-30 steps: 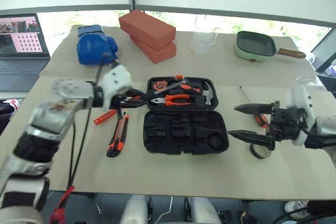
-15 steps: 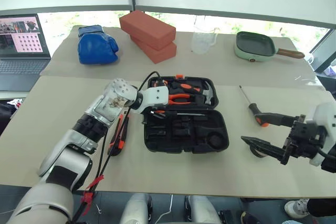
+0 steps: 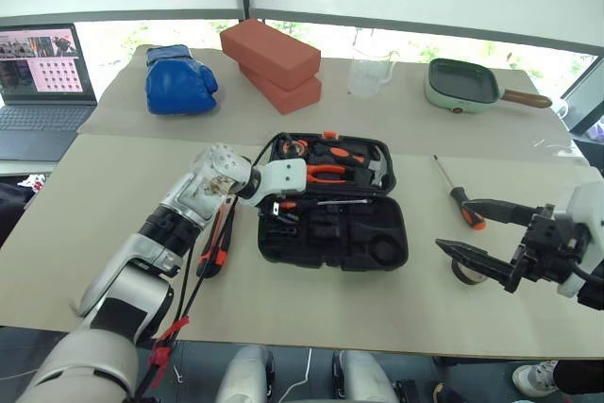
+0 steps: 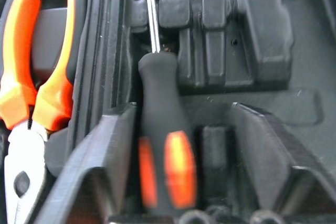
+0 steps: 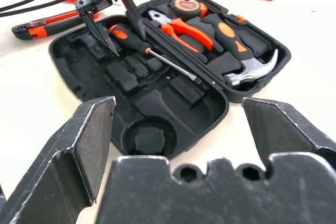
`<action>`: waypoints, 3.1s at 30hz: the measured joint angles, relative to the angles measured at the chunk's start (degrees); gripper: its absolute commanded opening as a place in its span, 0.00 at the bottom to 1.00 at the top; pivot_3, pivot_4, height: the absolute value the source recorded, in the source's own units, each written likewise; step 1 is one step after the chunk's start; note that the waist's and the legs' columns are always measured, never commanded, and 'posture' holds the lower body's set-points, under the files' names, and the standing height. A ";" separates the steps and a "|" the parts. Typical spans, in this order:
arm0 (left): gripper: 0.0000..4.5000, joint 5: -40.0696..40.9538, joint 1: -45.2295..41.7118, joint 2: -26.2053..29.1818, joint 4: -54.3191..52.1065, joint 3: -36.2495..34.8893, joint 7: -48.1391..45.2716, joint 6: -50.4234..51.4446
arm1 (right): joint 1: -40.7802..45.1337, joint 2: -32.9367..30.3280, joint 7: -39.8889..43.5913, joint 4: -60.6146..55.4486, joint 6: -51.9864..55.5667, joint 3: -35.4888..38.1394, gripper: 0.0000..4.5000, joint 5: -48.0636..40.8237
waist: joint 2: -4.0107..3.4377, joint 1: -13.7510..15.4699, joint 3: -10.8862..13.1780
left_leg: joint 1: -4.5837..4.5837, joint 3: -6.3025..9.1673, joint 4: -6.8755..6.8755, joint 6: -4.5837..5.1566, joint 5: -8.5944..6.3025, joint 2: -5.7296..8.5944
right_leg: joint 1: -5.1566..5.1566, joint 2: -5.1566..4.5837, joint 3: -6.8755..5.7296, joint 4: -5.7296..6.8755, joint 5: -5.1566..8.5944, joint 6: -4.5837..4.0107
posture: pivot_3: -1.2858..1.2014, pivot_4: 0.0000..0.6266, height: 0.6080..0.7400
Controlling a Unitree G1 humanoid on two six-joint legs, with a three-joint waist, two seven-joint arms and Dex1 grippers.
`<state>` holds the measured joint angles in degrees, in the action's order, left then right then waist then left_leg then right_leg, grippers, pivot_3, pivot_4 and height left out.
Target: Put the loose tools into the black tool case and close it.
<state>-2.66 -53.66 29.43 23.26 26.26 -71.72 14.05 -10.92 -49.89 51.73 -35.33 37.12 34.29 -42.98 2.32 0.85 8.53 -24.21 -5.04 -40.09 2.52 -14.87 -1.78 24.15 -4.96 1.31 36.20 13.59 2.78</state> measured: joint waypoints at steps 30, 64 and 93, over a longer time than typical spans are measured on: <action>0.00 -7.35 -3.64 -6.56 12.42 -0.37 1.57 -14.31 | -0.58 1.05 -1.87 0.91 -0.37 -2.02 1.00 0.13 | -0.02 0.24 -0.02 | 0.02 0.06 -0.07 0.03 -0.02 0.05 | -0.11 -0.04 -0.06 0.00 -0.01 0.02 | 0.52 0.24 0.99; 0.99 35.32 9.10 1.31 -31.49 -26.15 -0.19 31.08 | -21.15 4.33 -0.74 19.10 -0.94 22.83 1.00 7.93 | -0.55 -1.30 -0.28 | 1.04 0.14 0.19 0.12 -0.08 -0.02 | -1.09 -0.13 -0.05 -0.17 0.09 0.02 | 0.52 0.24 0.99; 1.00 39.79 12.30 6.42 -38.25 -24.18 6.04 32.19 | 31.71 8.68 -9.31 61.20 -12.19 -20.67 0.47 26.95 | -0.68 -1.56 -0.28 | 0.94 0.09 0.27 0.03 -0.01 0.08 | -0.97 -0.16 -0.05 -0.13 0.13 0.04 | 0.52 0.24 0.99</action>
<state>37.13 -41.36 35.85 -14.99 2.08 -65.68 46.25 20.79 -41.22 42.42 25.87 24.93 13.61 -16.04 1.64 -0.71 8.25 -23.26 -4.95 -39.82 2.54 -14.88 -1.69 23.18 -5.11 1.26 36.07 13.72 2.81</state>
